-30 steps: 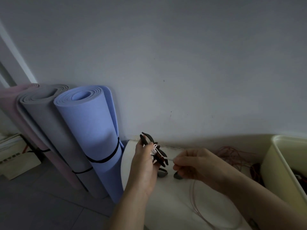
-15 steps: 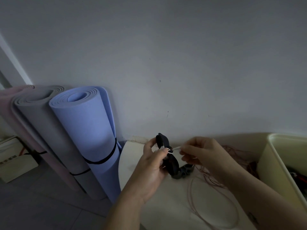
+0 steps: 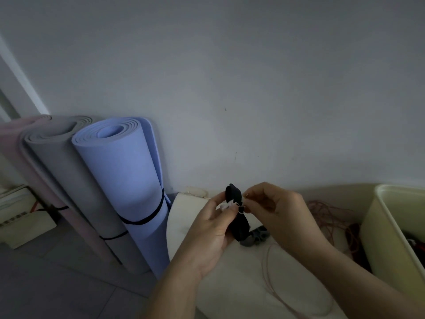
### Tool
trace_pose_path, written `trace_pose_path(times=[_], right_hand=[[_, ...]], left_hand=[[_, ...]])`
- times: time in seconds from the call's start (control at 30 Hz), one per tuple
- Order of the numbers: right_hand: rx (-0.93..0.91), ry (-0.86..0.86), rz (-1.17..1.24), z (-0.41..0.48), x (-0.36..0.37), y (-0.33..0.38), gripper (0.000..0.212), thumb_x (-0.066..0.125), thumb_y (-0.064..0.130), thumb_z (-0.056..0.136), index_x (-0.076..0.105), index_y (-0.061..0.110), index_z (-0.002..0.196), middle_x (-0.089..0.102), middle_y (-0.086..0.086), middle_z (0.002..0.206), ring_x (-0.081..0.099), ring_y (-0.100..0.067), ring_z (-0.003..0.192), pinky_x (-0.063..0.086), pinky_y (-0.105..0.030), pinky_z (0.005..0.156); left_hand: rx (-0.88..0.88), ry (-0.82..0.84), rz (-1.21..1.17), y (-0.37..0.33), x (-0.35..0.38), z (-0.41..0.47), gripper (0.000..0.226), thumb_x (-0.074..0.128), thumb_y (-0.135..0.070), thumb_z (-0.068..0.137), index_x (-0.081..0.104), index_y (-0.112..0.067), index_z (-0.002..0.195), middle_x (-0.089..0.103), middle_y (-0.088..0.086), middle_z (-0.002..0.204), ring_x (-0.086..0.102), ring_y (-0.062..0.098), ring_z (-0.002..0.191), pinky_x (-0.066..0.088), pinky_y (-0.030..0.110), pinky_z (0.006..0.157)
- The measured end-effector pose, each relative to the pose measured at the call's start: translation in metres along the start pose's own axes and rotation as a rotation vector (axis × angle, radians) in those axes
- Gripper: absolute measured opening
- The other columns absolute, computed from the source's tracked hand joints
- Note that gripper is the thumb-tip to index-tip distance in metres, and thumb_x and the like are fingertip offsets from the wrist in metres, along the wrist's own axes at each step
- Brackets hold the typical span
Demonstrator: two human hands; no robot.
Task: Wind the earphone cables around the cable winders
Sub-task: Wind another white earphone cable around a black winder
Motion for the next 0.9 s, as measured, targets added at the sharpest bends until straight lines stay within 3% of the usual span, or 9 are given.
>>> trace_pose_path(times=[0.07,0.27,0.33,0.5,0.63,0.7,0.8,0.9], right_hand=[[-0.032,0.005,-0.013,0.001,0.001,0.002,0.028,0.068,0.003,0.083,0.064,0.029,0.076,0.071,0.008,0.078,0.067,0.001,0.073,0.052,-0.014,0.069],[-0.249,-0.008,-0.231,-0.001,0.006,0.013,0.010,0.069,0.012,0.082,0.076,0.015,0.088,0.068,0.007,0.081,0.064,-0.004,0.074,0.051,-0.024,0.066],[-0.272,-0.030,-0.261,-0.003,0.007,0.015,0.014,0.066,0.017,0.080,0.076,0.016,0.090,0.070,0.006,0.082,0.064,-0.004,0.075,0.051,-0.024,0.066],[-0.239,-0.060,-0.245,-0.009,0.013,0.014,0.031,0.069,0.001,0.082,0.072,0.019,0.107,0.073,0.010,0.091,0.066,0.002,0.085,0.053,-0.014,0.075],[-0.222,-0.033,-0.239,-0.009,0.018,0.015,0.036,0.065,-0.001,0.083,0.069,0.019,0.113,0.074,0.009,0.095,0.066,0.002,0.090,0.051,-0.011,0.080],[-0.298,-0.035,-0.271,-0.012,0.020,0.024,0.038,0.064,-0.005,0.080,0.070,0.020,0.109,0.074,0.006,0.093,0.067,-0.003,0.088,0.053,-0.016,0.074],[-0.422,-0.014,-0.356,-0.017,0.025,0.036,0.040,0.059,-0.004,0.076,0.063,0.026,0.102,0.071,0.002,0.083,0.066,-0.013,0.071,0.050,-0.027,0.059],[-0.475,0.021,-0.424,-0.021,0.030,0.038,0.041,0.058,-0.004,0.075,0.064,0.023,0.105,0.069,0.004,0.080,0.059,-0.010,0.064,0.046,-0.020,0.053]], left_hand=[[0.001,0.011,0.029,0.000,0.000,0.000,0.031,0.056,-0.008,0.094,0.058,-0.019,0.123,0.071,0.008,0.105,0.068,0.014,0.094,0.054,0.038,0.092],[0.050,0.014,0.209,-0.001,-0.003,0.000,0.030,0.058,-0.015,0.095,0.058,-0.028,0.122,0.071,0.000,0.112,0.066,0.013,0.107,0.048,0.044,0.101],[0.062,0.011,0.228,-0.002,-0.005,0.000,0.031,0.063,-0.018,0.093,0.058,-0.028,0.122,0.071,-0.001,0.113,0.065,0.014,0.109,0.047,0.045,0.102],[0.072,-0.025,0.237,-0.005,-0.013,0.001,0.029,0.055,-0.014,0.097,0.058,-0.031,0.121,0.068,0.003,0.118,0.064,0.018,0.112,0.049,0.041,0.099],[0.090,-0.042,0.237,-0.009,-0.014,-0.001,0.028,0.053,-0.013,0.098,0.058,-0.030,0.119,0.067,0.010,0.116,0.064,0.022,0.110,0.052,0.042,0.095],[0.087,-0.039,0.202,-0.010,-0.014,-0.002,0.030,0.051,-0.011,0.098,0.057,-0.023,0.125,0.066,0.013,0.115,0.064,0.025,0.107,0.051,0.045,0.096],[0.070,0.004,0.136,-0.011,-0.011,-0.003,0.031,0.047,-0.006,0.098,0.056,-0.015,0.126,0.067,0.010,0.107,0.064,0.020,0.098,0.053,0.035,0.084],[0.060,0.050,0.121,-0.009,-0.010,-0.005,0.029,0.047,-0.007,0.098,0.057,-0.013,0.124,0.068,0.007,0.101,0.067,0.013,0.090,0.056,0.025,0.073]])
Point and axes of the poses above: each hand's wrist, its own z-axis towards the middle knuckle, its own x-axis out of the palm, y = z × x, the point moved 9 cm from there along z, towards the middle knuckle
